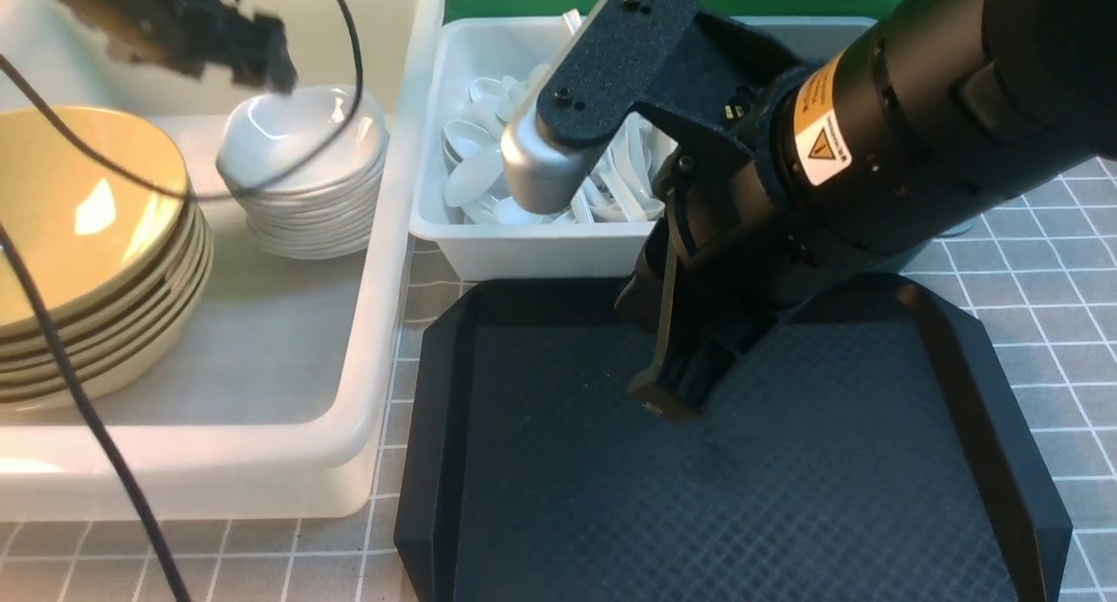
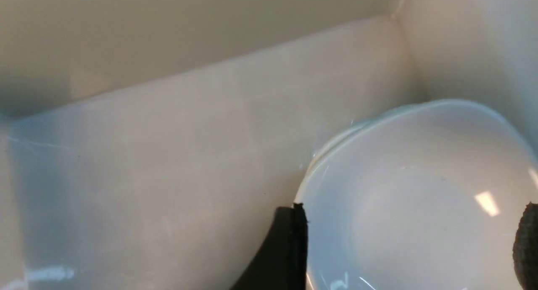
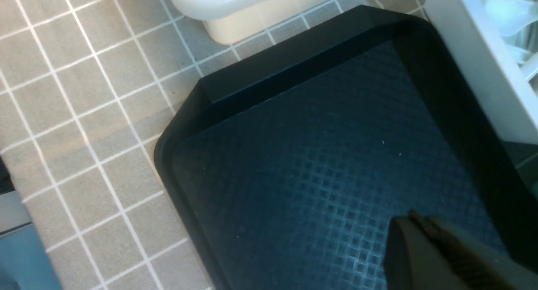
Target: On grey table put chopsticks spoon bowls plates into blue grey white boxes.
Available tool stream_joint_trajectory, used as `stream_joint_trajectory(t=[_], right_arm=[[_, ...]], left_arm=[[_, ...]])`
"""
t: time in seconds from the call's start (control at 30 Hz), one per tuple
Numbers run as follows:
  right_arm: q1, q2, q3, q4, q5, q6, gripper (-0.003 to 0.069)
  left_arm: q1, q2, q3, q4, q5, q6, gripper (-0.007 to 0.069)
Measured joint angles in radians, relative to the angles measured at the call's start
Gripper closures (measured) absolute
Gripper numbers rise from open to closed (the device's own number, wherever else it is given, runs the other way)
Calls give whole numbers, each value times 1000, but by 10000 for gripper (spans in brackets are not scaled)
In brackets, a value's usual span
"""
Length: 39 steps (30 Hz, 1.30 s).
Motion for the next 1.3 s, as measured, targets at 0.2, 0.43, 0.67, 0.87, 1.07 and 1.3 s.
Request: stream_joint_trajectory(t=[0.2, 0.43, 0.67, 0.87, 1.07, 1.3], right_arm=[[0, 0, 0, 0, 1, 0, 624], [0, -12, 0, 0, -3, 0, 622], [0, -66, 0, 0, 5, 0, 617], [0, -145, 38, 5, -56, -1, 614], [0, -295, 225, 12, -227, -3, 614], [0, -579, 538, 22, -608, -4, 613]], left_arm=[[-12, -161, -56, 48, 146, -94, 123], [-52, -421, 86, 109, 285, -109, 555], [-52, -798, 531, 126, 183, -114, 635], [-52, -1147, 906, 107, 29, -158, 636], [-52, -1471, 1197, 108, -50, -189, 636], [-52, -1768, 1384, 115, -116, -193, 636]])
